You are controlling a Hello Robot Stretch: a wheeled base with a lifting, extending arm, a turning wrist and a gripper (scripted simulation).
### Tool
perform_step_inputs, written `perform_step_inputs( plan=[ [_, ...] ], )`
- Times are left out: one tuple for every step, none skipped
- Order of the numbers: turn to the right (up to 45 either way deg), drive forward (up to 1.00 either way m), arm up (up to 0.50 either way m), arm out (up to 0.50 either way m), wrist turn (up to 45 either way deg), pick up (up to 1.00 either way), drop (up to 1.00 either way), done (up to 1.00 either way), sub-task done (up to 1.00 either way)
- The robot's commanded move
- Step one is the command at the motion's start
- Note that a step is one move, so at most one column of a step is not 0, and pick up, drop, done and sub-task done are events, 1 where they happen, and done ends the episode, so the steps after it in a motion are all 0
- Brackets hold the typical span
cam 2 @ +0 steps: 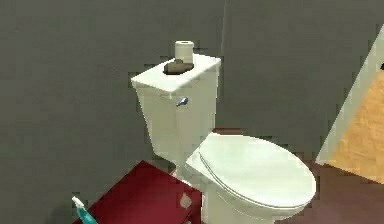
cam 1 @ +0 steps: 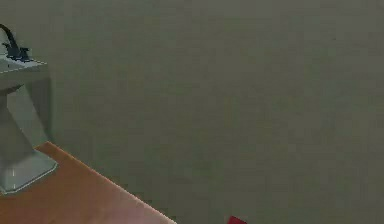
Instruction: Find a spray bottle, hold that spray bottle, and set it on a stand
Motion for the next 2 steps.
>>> perform_step_inputs(
  plan=[
    [-33.0, 0.0, 0.0, 0.0, 0.0, 0.0, 0.0, 0.0, 0.0],
    [0.0, 0.0, 0.5, 0.0, 0.0, 0.0, 0.0, 0.0, 0.0]
  ],
)
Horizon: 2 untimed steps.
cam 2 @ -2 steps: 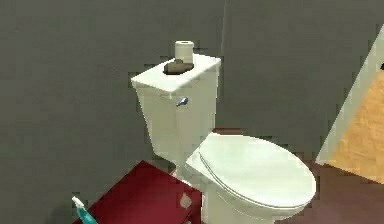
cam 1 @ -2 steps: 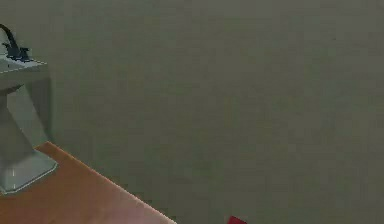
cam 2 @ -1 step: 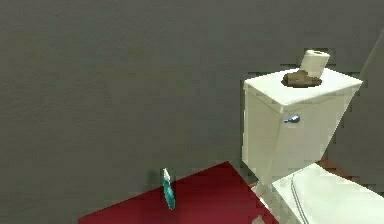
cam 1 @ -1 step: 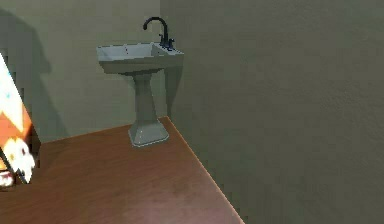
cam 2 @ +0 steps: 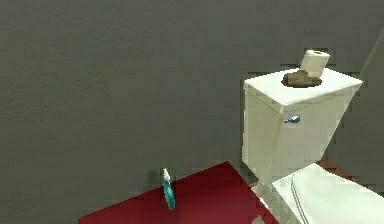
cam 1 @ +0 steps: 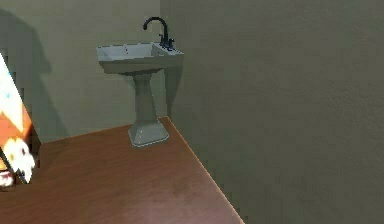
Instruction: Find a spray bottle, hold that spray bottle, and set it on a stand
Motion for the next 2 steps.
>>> perform_step_inputs(
  plan=[
    [0.0, 0.0, 0.04, 0.0, 0.0, 0.0, 0.0, 0.0, 0.0],
    [0.0, 0.0, 0.0, 0.3, 0.0, 0.0, 0.0, 0.0, 0.0]
  ],
)
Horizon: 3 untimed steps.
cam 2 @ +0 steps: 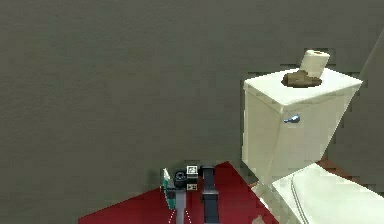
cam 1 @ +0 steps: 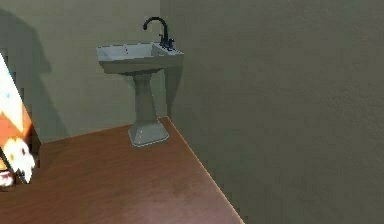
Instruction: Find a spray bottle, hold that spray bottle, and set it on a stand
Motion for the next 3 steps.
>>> perform_step_inputs(
  plan=[
    [0.0, 0.0, 0.0, 0.0, 45.0, 0.0, 0.0, 0.0, 0.0],
    [0.0, 0.0, 0.0, 0.0, 45.0, 0.0, 0.0, 0.0, 0.0],
    [0.0, 0.0, 0.0, 0.0, 45.0, 0.0, 0.0, 0.0, 0.0]
  ],
)
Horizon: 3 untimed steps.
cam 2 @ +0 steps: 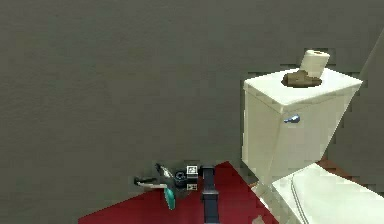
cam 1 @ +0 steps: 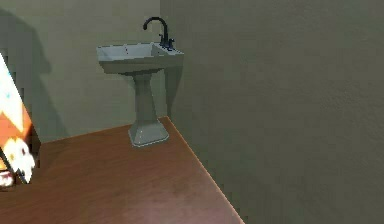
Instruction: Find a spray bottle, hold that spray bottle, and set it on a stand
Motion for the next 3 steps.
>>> perform_step_inputs(
  plan=[
    [0.0, 0.0, 0.0, 0.0, 21.0, 0.0, 0.0, 0.0, 0.0],
    [0.0, 0.0, -0.3, 0.0, 0.0, 0.0, 0.0, 0.0, 0.0],
    [0.0, 0.0, 0.0, 0.0, 0.0, 1.0, 0.0, 0.0, 0.0]
  ],
)
